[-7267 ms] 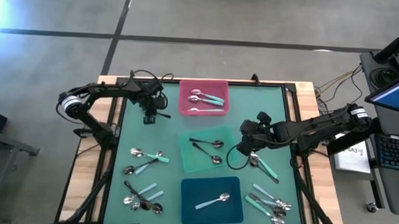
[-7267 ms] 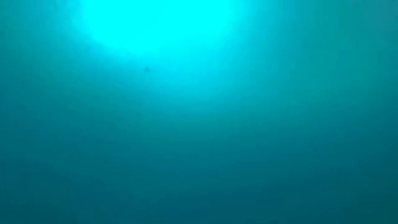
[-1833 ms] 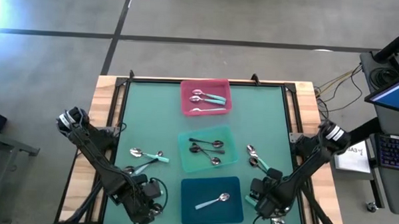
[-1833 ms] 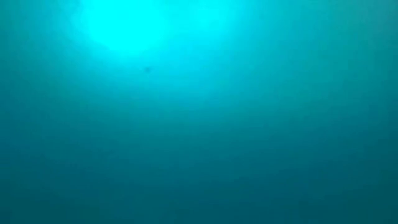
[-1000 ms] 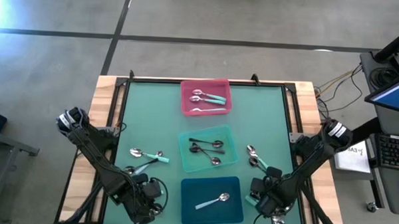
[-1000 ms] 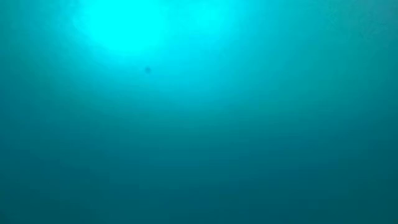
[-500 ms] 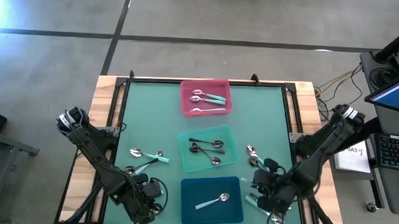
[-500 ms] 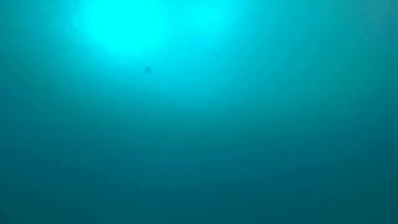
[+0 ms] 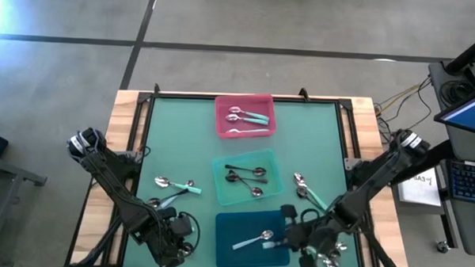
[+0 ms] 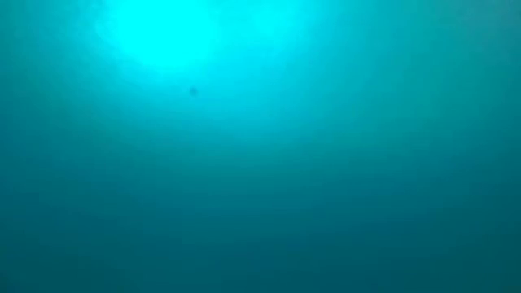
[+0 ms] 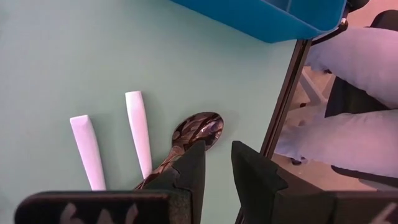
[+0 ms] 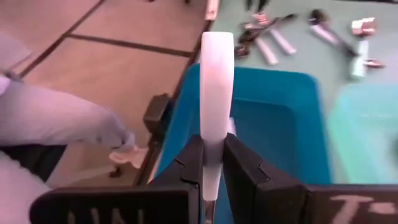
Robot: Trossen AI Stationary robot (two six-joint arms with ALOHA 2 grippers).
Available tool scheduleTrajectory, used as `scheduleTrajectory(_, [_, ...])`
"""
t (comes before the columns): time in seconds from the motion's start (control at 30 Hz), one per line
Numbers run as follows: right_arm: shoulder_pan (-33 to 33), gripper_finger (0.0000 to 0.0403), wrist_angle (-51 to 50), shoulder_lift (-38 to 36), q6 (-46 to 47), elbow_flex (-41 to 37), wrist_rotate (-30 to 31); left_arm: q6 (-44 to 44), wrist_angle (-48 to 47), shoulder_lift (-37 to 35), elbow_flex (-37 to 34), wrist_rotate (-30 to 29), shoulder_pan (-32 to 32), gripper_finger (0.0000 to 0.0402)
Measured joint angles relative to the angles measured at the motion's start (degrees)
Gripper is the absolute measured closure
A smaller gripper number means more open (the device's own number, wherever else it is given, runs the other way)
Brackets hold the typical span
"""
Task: Sort silverware by color (type)
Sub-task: Put the blue spoon into the blue bin, then put the black spoon into the green bin
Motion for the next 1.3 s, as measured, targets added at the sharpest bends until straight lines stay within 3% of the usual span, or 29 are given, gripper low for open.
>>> scheduleTrajectory(0.13, [-0.7,0.0370,1.9,4.1,-0.4,0.0,-0.5,0.5,0.0,0.0,0.0,0.0,0.0,0.0338])
scheduleTrajectory(0.37, [-1.6,0.0322,1.4,9.0,5.4,1.5,-1.0,1.3,-0.1,0.0,0.0,0.0,0.0,0.0338])
scheduleTrajectory(0.6, [-1.6,0.0276,-2.4,7.9,7.3,3.9,-0.9,-1.7,0.0,0.0,-0.8,0.3,-1.0,0.0338])
scheduleTrajectory(0.7, [-1.6,0.0264,-4.5,7.3,7.4,5.7,-0.8,-2.2,0.0,0.0,-2.2,3.1,-2.9,0.0338])
scheduleTrajectory(0.87, [-1.6,0.0262,-9.2,7.2,7.3,8.5,-0.8,-1.5,-0.2,0.0,-5.5,6.5,-6.6,0.0338])
scheduleTrajectory(1.3, [-1.6,0.0271,-10.1,7.4,7.5,9.7,-0.8,4.3,-0.2,0.0,-13.4,6.3,-7.6,0.0338])
